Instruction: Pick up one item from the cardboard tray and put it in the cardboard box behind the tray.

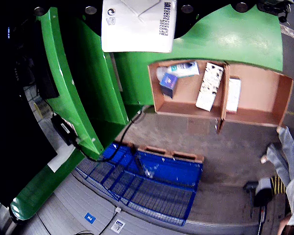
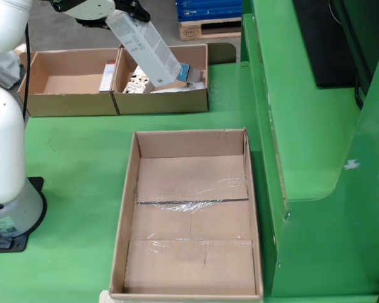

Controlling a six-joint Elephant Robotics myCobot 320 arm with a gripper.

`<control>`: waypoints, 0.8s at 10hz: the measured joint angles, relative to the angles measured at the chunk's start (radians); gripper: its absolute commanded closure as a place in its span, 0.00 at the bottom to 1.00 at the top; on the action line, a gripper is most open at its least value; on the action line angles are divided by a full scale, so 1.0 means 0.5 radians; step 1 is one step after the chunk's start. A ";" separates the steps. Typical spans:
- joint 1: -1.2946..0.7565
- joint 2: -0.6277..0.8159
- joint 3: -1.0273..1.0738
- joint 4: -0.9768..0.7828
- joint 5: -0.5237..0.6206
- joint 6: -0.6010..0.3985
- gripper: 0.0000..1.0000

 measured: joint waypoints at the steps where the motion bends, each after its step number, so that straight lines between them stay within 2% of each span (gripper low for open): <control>1: 0.052 0.000 0.000 -0.024 -0.046 0.000 1.00; 5: 0.301 0.049 0.000 -0.080 -0.049 -0.040 1.00; 7: 0.390 0.135 0.003 -0.181 -0.012 -0.074 1.00; 8: 0.463 0.175 0.000 -0.267 -0.067 -0.077 1.00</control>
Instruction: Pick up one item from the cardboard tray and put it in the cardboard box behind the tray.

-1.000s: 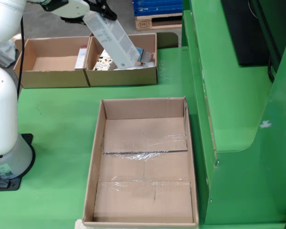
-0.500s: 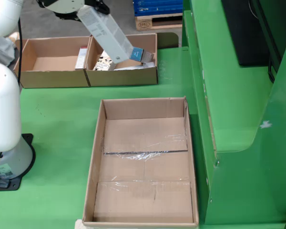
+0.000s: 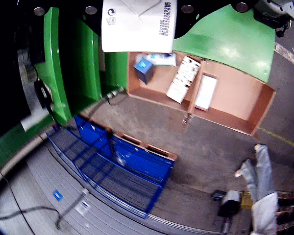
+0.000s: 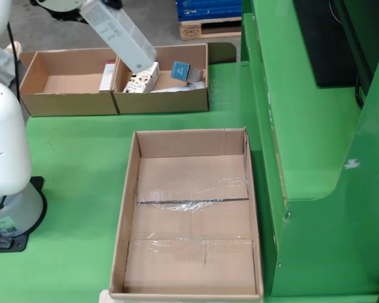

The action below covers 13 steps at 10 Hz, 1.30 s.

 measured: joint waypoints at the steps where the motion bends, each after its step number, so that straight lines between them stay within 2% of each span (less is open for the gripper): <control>1: 0.083 0.031 0.003 -0.049 0.012 -0.003 1.00; 8: 0.598 0.015 0.003 0.092 -0.135 0.061 1.00; 13: 0.807 -0.144 0.000 0.347 -0.273 0.120 1.00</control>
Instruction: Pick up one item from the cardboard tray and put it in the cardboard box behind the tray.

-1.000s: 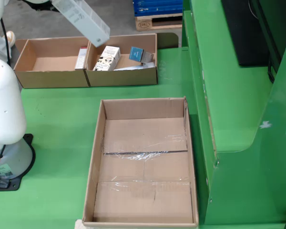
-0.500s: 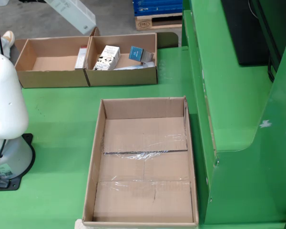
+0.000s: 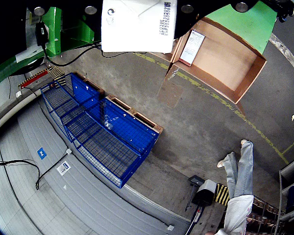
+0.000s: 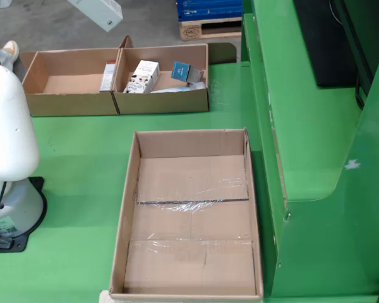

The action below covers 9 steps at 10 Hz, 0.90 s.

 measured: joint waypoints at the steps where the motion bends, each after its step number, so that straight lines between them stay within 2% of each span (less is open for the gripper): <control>1: 0.006 -0.006 0.000 -0.024 0.006 0.003 1.00; 4: 0.043 -0.031 0.000 -0.126 0.086 0.077 1.00; 9: -0.040 -0.040 0.000 -0.552 0.233 0.123 1.00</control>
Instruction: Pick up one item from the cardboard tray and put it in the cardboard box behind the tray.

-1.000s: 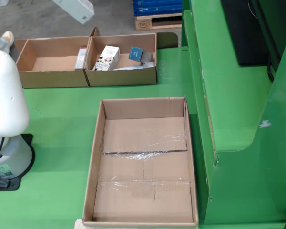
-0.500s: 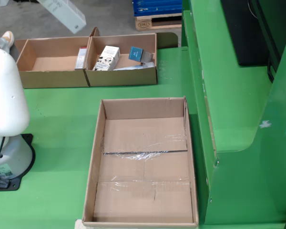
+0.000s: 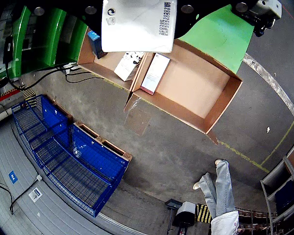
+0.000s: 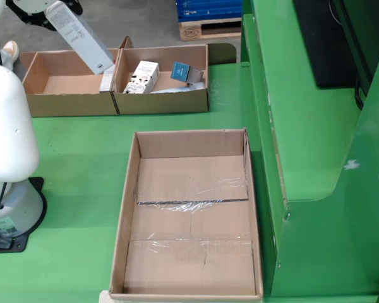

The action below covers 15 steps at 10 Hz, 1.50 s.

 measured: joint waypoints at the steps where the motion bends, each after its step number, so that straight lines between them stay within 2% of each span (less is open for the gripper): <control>1: -0.003 0.000 0.000 -0.019 0.000 0.003 1.00; 2: 0.009 0.019 0.000 -0.092 0.067 0.006 1.00; 9: 0.350 0.233 0.003 -0.623 0.123 0.126 1.00; 15: 0.491 0.258 0.003 -0.742 0.119 0.202 1.00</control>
